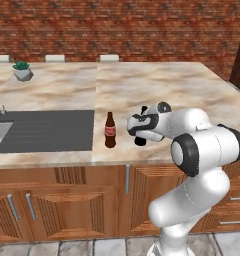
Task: Place the large bottle from the dining counter next to the other large bottle outside the sink, and place the small bottle from the dining counter next to the other small bottle inside the sink.
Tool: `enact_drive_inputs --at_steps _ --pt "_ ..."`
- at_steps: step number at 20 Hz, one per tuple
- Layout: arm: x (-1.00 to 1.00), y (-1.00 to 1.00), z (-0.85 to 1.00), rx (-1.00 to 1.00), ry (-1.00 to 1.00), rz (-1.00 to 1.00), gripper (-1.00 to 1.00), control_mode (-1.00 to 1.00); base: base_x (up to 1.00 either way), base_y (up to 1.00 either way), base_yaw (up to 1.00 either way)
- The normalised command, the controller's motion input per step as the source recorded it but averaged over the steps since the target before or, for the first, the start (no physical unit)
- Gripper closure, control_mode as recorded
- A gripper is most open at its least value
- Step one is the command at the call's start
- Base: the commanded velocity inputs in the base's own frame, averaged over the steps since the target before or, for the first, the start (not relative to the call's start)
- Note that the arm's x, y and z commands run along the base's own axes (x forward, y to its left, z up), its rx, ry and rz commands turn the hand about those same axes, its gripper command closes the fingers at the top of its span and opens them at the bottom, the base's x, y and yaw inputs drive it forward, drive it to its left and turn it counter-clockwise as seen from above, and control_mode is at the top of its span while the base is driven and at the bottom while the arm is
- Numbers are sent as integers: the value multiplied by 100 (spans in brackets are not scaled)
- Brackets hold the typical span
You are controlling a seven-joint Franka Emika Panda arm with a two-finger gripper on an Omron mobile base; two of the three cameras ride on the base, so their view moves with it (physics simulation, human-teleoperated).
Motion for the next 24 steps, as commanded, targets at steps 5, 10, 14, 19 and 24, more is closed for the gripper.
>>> enact_drive_inputs --at_steps 5,10,14,19,24 --pt "0 0 0 0 0 0 100 100 0 0 0" --pt "0 0 0 0 0 0 100 100 0 7 0" --pt "0 0 0 0 0 0 100 100 8 0 0" --pt "0 0 0 0 0 0 100 100 22 0 -1" --pt "0 0 0 0 0 0 100 100 7 0 0"
